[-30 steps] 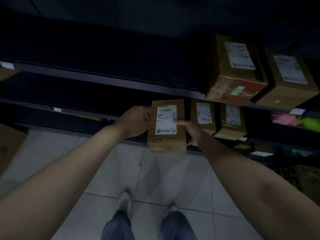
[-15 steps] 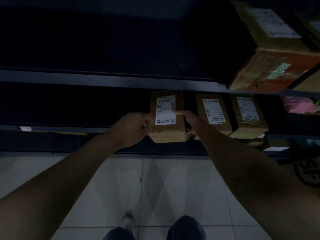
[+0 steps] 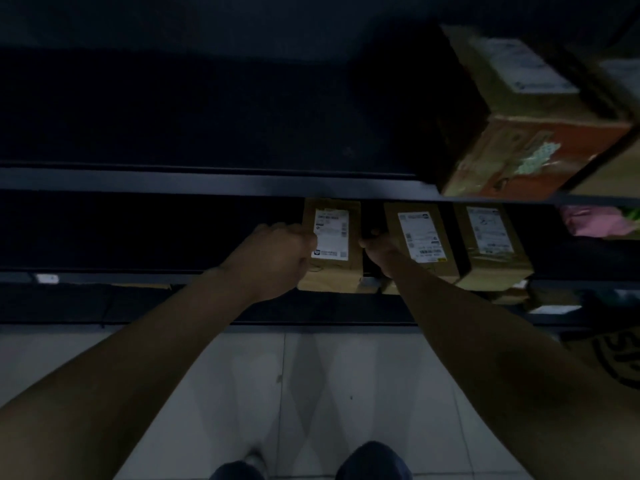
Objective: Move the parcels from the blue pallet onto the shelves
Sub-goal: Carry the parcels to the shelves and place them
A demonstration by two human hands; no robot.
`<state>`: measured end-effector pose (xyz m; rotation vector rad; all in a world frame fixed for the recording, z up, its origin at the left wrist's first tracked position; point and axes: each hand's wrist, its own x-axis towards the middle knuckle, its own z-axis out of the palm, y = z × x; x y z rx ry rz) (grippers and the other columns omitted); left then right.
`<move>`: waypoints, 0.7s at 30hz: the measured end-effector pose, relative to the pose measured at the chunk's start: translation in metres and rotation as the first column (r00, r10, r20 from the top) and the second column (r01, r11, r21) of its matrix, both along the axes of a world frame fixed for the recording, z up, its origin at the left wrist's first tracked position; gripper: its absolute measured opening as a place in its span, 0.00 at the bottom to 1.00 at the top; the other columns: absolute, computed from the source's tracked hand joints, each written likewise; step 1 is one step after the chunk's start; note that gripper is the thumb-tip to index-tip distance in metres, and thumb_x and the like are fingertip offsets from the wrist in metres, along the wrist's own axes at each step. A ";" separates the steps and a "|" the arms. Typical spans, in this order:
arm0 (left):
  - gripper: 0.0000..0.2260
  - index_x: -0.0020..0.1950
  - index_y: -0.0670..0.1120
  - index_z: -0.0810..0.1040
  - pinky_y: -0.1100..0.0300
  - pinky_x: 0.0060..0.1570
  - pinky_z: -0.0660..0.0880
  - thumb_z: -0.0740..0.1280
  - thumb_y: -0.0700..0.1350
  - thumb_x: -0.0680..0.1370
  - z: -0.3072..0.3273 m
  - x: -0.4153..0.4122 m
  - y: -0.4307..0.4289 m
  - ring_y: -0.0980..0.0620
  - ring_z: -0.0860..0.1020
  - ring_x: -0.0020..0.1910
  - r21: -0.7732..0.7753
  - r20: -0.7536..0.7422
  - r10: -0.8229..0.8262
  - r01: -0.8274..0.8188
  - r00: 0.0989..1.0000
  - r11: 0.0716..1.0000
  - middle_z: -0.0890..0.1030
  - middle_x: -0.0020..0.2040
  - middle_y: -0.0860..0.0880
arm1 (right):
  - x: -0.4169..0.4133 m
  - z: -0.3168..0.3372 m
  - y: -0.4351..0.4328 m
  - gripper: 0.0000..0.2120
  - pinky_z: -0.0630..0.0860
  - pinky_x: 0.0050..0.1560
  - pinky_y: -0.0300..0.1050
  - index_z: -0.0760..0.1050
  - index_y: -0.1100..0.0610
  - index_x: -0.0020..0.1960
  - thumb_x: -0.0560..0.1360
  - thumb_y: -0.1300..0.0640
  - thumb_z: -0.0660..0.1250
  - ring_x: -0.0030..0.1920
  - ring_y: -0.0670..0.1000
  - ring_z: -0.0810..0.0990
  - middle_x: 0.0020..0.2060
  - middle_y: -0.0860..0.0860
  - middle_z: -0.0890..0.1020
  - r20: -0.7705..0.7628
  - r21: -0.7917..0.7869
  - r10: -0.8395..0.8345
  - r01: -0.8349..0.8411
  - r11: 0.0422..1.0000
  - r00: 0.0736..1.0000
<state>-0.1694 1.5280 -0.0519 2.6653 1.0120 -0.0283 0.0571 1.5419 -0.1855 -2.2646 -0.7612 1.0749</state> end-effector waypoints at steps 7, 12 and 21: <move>0.13 0.63 0.43 0.72 0.55 0.54 0.64 0.56 0.44 0.81 0.075 0.033 -0.028 0.46 0.73 0.54 0.015 -0.259 -0.105 0.113 0.960 0.993 0.75 0.59 0.44 | -0.015 0.125 -0.060 0.19 0.75 0.47 0.48 0.70 0.62 0.68 0.79 0.58 0.61 0.55 0.58 0.79 0.58 0.59 0.79 0.349 -0.386 0.702 -0.588 0.711 0.621; 0.14 0.64 0.44 0.73 0.57 0.52 0.67 0.57 0.44 0.81 0.155 0.057 -0.047 0.48 0.75 0.54 -0.017 -0.246 -0.162 0.162 0.956 0.987 0.77 0.58 0.45 | -0.007 0.248 -0.110 0.19 0.73 0.51 0.44 0.69 0.60 0.67 0.79 0.54 0.62 0.59 0.56 0.76 0.61 0.57 0.77 0.477 -0.466 0.748 -0.589 0.660 0.461; 0.12 0.60 0.45 0.74 0.52 0.52 0.66 0.61 0.45 0.78 0.296 0.121 -0.088 0.43 0.74 0.54 0.282 -0.224 -0.251 0.309 0.942 0.908 0.76 0.56 0.44 | 0.018 0.430 -0.196 0.19 0.69 0.52 0.51 0.70 0.57 0.65 0.77 0.50 0.63 0.60 0.60 0.73 0.59 0.58 0.77 0.825 -0.318 0.430 -0.328 0.890 0.366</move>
